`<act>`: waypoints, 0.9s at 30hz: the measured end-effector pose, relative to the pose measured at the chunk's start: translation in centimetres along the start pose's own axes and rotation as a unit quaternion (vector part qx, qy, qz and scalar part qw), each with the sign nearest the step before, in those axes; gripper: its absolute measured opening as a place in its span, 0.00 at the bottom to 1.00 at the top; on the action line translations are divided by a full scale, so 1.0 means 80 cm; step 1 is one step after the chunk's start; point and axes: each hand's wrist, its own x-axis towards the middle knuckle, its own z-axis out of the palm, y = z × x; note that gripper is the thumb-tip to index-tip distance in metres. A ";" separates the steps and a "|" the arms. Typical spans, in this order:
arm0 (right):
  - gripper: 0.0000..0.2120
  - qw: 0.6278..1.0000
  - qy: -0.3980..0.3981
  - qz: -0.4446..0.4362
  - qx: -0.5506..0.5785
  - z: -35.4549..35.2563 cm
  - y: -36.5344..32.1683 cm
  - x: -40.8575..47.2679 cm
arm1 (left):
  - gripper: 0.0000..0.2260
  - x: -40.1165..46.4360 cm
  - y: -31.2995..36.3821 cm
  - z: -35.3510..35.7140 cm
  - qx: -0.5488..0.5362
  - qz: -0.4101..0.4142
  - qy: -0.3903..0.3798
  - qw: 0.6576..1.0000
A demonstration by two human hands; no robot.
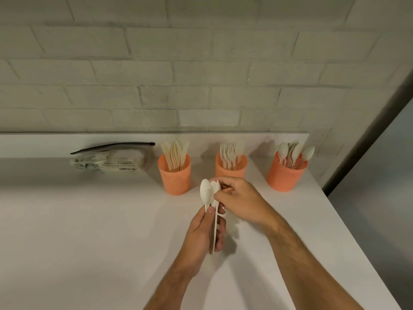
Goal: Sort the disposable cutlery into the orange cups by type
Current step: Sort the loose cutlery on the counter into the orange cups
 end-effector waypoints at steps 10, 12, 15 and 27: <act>0.14 0.999 0.032 -0.002 -0.015 -0.002 -0.003 -0.018 | 0.12 -0.009 0.002 0.019 0.181 0.036 -0.003 0.983; 0.11 0.998 0.045 -0.004 -0.048 -0.004 0.001 -0.019 | 0.09 -0.011 -0.002 0.023 0.206 0.057 -0.014 0.977; 0.09 0.997 0.050 -0.002 -0.062 -0.015 0.009 -0.020 | 0.06 -0.011 -0.012 0.021 0.264 0.081 -0.016 0.961; 0.18 0.982 0.183 -0.046 0.010 -0.078 0.036 -0.044 | 0.09 0.030 -0.033 0.055 0.404 0.152 -0.016 0.902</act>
